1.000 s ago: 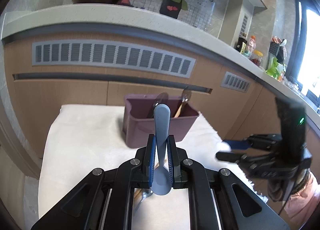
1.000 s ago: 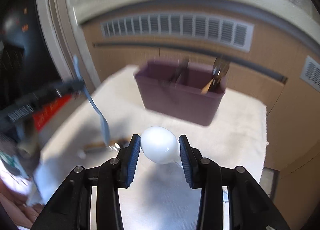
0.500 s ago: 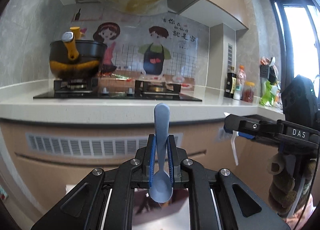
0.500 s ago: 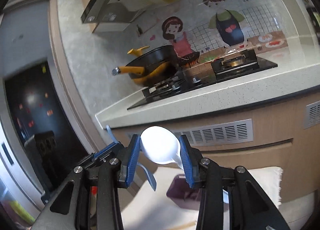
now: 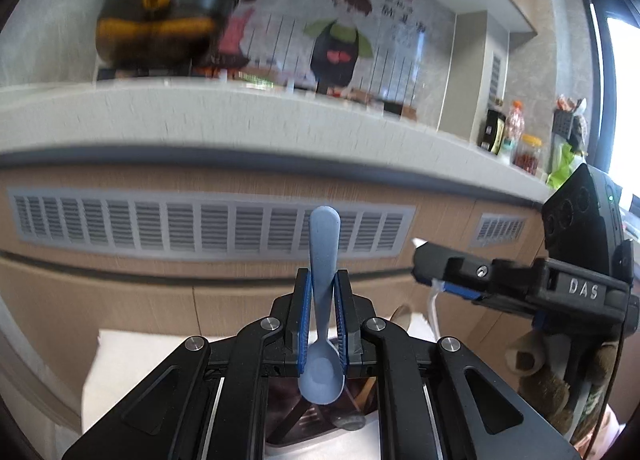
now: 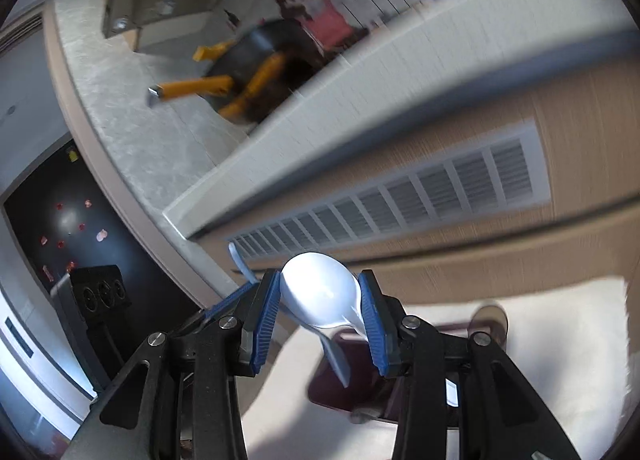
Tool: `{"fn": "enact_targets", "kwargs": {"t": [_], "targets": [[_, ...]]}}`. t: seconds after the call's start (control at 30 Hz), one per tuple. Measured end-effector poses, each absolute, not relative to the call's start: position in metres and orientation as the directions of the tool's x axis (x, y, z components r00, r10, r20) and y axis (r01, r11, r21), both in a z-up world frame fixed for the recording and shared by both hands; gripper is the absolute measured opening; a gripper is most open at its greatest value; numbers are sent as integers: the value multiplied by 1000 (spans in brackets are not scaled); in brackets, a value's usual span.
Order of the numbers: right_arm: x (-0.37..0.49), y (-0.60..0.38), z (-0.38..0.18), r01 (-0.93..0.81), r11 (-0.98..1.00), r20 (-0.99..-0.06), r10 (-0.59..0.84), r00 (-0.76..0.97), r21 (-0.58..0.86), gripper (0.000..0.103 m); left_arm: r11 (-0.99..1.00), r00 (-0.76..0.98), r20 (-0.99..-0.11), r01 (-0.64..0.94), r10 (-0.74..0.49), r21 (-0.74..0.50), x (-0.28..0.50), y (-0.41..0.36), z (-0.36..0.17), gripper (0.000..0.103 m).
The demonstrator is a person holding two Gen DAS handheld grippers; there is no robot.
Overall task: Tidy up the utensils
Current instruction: 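Drop the white spoon into the caddy with the right gripper while the left drops the blue spoon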
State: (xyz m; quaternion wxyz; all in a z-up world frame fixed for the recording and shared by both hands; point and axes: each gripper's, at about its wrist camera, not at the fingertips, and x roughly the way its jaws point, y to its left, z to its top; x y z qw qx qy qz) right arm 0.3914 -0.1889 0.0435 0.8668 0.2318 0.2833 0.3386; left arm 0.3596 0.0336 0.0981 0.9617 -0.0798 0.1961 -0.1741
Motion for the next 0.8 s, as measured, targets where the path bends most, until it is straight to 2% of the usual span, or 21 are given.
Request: {"fn": "enact_targets", "kwargs": {"t": [0.07, 0.1, 0.13, 0.2, 0.37, 0.43, 0.5, 0.57, 0.6, 0.63, 0.7, 0.73, 0.8], "targets": [[395, -190, 29, -447, 668, -344, 714, 610, 596, 41, 919, 844, -374, 311, -384, -241, 369, 32, 81, 14], [396, -192, 24, -445, 677, -353, 708, 612, 586, 47, 912, 829, -391, 317, -399, -259, 375, 33, 73, 17], [395, -193, 21, -437, 693, -364, 693, 622, 573, 59, 909, 820, -405, 315, -405, -272, 379, 33, 66, 21], [392, -195, 20, -413, 738, -387, 648, 656, 534, 65, 911, 812, -426, 297, -398, -285, 383, 37, 56, 43], [370, -196, 26, -384, 833, -452, 542, 709, 398, 65, 931, 821, -448, 263, -354, -253, 365, 45, 46, 45], [357, -193, 26, -376, 866, -479, 496, 724, 329, 67, 939, 816, -471, 247, -335, -239, 353, 51, 38, 49], [342, -186, 25, -369, 895, -508, 446, 737, 250, 67, 947, 805, -503, 227, -314, -226, 339, 60, 28, 57], [327, -177, 23, -366, 915, -535, 398, 745, 170, 77, 953, 792, -533, 213, -299, -217, 328, 66, 18, 58], [317, -172, 21, -359, 925, -542, 366, 757, 125, 90, 955, 776, -559, 203, -290, -214, 319, 71, 10, 59], [309, -167, 18, -356, 931, -543, 343, 766, 86, 95, 957, 766, -575, 197, -287, -214, 315, 74, 4, 60], [293, -155, 13, -371, 929, -558, 320, 766, 24, 97, 960, 736, -619, 172, -273, -219, 299, 86, -13, 65], [288, -151, 10, -379, 925, -566, 317, 761, 8, 101, 962, 724, -636, 161, -266, -219, 292, 91, -19, 66], [275, -137, -2, -404, 914, -593, 307, 744, -33, 103, 969, 709, -662, 134, -242, -209, 276, 103, -33, 68]]}}
